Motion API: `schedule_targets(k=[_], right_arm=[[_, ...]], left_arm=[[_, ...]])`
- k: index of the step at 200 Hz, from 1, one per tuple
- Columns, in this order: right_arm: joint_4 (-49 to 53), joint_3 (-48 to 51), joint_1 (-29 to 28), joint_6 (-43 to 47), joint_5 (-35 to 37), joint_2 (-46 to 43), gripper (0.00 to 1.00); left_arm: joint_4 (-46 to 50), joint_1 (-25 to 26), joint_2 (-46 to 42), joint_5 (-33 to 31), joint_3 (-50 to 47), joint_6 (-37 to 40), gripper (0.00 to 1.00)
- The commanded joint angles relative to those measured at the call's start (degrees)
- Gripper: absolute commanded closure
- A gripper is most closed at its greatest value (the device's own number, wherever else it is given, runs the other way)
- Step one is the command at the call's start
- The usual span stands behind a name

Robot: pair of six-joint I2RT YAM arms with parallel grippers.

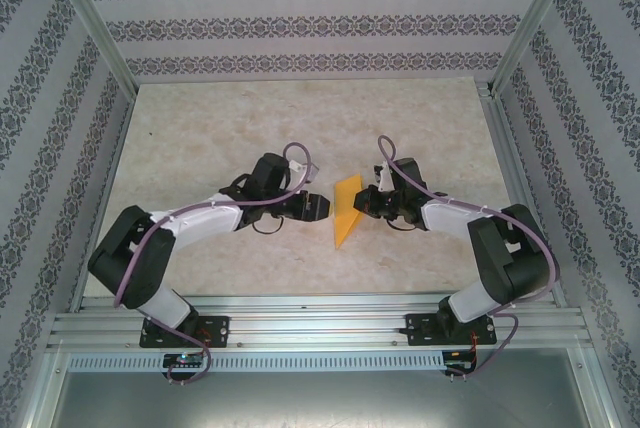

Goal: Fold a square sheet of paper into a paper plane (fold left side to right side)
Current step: Place the paper at the center of the table, then pick up the paper from the center of the table.

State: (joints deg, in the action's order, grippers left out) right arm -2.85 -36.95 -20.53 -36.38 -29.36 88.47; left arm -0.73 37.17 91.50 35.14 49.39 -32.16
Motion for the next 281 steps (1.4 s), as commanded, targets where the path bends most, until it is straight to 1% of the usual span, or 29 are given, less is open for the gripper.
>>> schedule_targets(k=[1, 22, 60, 85, 98, 113, 137, 170, 208, 219, 231, 241, 242, 243, 249, 256, 281], right_arm=[[-0.39, -1.63, -0.22, 0.77, 2.69, 0.8, 0.93], [0.29, -1.72, -0.19, 1.21, 2.9, 1.64, 0.9], [1.56, -1.81, 0.12, 1.52, 3.26, 1.72, 0.83], [3.51, -1.64, 1.13, 1.75, 3.25, 0.42, 0.75], [4.8, -1.4, 2.06, 2.14, 3.09, -0.75, 0.72], [5.87, -0.82, 3.21, 2.57, 2.3, -2.32, 0.69], [7.85, -0.4, 4.27, 3.68, 1.22, -4.25, 0.63], [8.41, -0.91, 4.02, 2.62, -0.84, -3.16, 0.61], [4.91, -1.73, 2.09, 0.7, -2.93, -1.01, 0.58], [5.09, -2.53, 1.32, 0.69, -2.85, -0.45, 0.6], [5.31, -3.19, 0.96, 0.57, -3.07, 0.16, 0.67], [4.52, -3.56, 0.75, 0.11, -3.81, 0.2, 0.81], [4.52, -3.56, 0.75, 0.11, -3.81, 0.2, 0.81], [4.39, -3.61, 0.76, -0.02, -3.96, 0.1, 0.83], [3.97, -3.78, 0.63, -0.25, -4.4, -0.2, 0.92], [3.53, -4.04, 0.45, -0.43, -4.97, -0.8, 1.0], [1.8, -5.06, 0.1, -1.53, -7.16, -2.73, 1.0]], left_arm=[[-3.66, 2.25, 3.27, -1.15, 3.19, -1.64, 0.51], [-3.63, 4.48, 6.71, -1.36, 5.24, -1.64, 0.52], [-3.19, 7.07, 13.24, -2.7, 8.3, -2.01, 0.55], [-2.43, 7.65, 16.43, -4.16, 9.81, -2.01, 0.6], [-2.04, 7.66, 17.25, -5.34, 9.87, -2.13, 0.64], [-2.54, 7.66, 17.18, -6.15, 9.38, -2.59, 0.65], [-3.6, 7.57, 15.0, -6.55, 8.3, -2.68, 0.65], [-0.95, 7.32, 10.9, -8.67, 8.2, -1.02, 0.61], [0.99, 6.1, 6.96, -11.07, 6.74, -0.16, 0.57], [0.95, 5.54, 5.97, -11.65, 5.89, -0.3, 0.55], [0.52, 4.71, 4.65, -12.27, 4.59, -0.85, 0.52], [-0.06, 3.72, 3.08, -12.9, 3.36, -1.42, 0.51], [-0.1, 3.62, 2.94, -12.9, 3.22, -1.46, 0.51], [-0.12, 3.49, 2.78, -12.99, 3.11, -1.48, 0.51], [-0.53, 2.76, 1.61, -13.26, 2.15, -1.9, 0.5], [-0.82, 1.72, 0.25, -13.48, 1.19, -2.24, 0.49], [-1.04, -2.61, -4.98, -14.03, -2.22, -3.62, 0.46]])
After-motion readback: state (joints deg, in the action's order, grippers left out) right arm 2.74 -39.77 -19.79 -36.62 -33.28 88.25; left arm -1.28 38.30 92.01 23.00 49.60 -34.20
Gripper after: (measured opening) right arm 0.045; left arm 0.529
